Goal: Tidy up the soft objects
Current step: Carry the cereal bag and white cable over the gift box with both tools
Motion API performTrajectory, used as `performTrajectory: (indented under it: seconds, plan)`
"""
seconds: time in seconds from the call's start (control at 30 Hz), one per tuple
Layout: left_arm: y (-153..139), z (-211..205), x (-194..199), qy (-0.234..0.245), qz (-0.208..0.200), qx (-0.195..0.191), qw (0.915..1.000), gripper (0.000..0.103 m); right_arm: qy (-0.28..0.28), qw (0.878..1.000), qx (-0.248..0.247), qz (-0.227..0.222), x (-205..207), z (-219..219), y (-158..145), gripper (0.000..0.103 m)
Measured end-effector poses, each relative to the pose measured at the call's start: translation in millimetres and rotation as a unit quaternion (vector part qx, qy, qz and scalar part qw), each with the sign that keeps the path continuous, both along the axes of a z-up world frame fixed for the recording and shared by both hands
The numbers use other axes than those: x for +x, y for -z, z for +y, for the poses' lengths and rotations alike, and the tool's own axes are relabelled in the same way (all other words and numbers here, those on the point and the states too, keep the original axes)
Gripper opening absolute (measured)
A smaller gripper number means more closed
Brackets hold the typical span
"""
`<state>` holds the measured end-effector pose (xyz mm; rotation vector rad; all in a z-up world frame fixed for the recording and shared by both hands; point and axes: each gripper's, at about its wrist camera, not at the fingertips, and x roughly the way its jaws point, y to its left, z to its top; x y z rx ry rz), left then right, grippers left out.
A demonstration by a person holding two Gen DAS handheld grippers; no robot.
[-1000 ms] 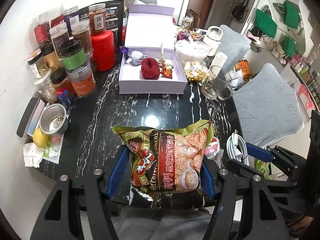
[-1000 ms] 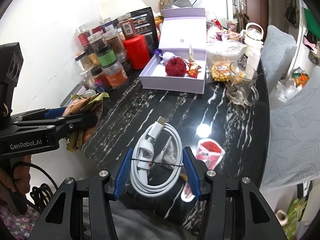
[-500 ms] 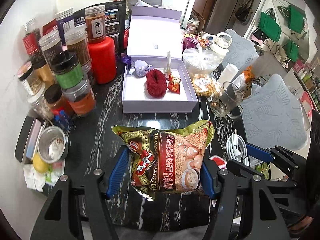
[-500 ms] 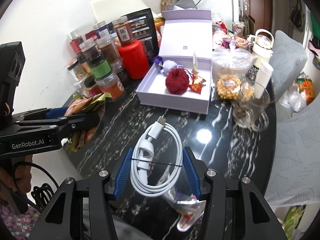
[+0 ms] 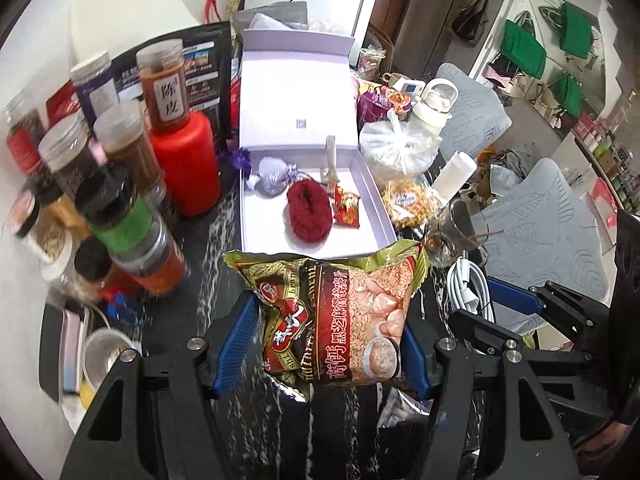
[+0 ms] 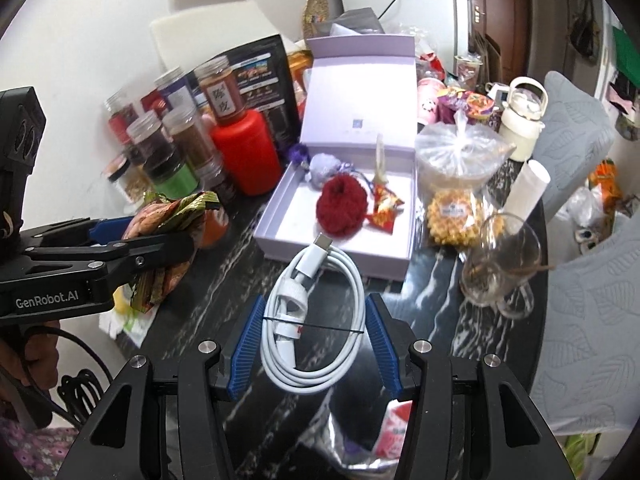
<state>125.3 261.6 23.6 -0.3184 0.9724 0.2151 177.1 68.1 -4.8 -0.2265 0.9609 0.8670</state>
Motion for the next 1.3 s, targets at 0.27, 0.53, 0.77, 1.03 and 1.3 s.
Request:
performTrajectory:
  seconds: [0.27, 0.53, 0.77, 1.03, 1.3]
  plan:
    - [-10.6, 27.9, 32.0, 0.026, -0.009, 0.007, 0.9996, 0.065, 0.023, 1.000, -0.001, -0.008, 25.4, 21.6, -11.3, 0.051]
    - [-7.1, 53.8, 65.8, 0.039, -0.014, 0.007, 0.9991, 0.065, 0.038, 0.999, -0.008, -0.007, 59.2, 43.3, -7.1, 0.051]
    - [1.6, 75.5, 92.8, 0.040, -0.009, 0.001, 0.9991, 0.065, 0.045, 0.999, -0.011, -0.008, 91.8, 63.2, -0.1, 0.051]
    - [11.8, 98.9, 122.0, 0.041, -0.002, -0.001, 0.9992, 0.065, 0.048, 0.999, -0.015, -0.010, 119.5, 88.8, 10.1, 0.051]
    - [28.0, 113.7, 146.9, 0.041, 0.006, 0.002, 0.9991, 0.065, 0.057, 0.998, -0.027, -0.004, 144.1, 104.4, 27.0, 0.051]
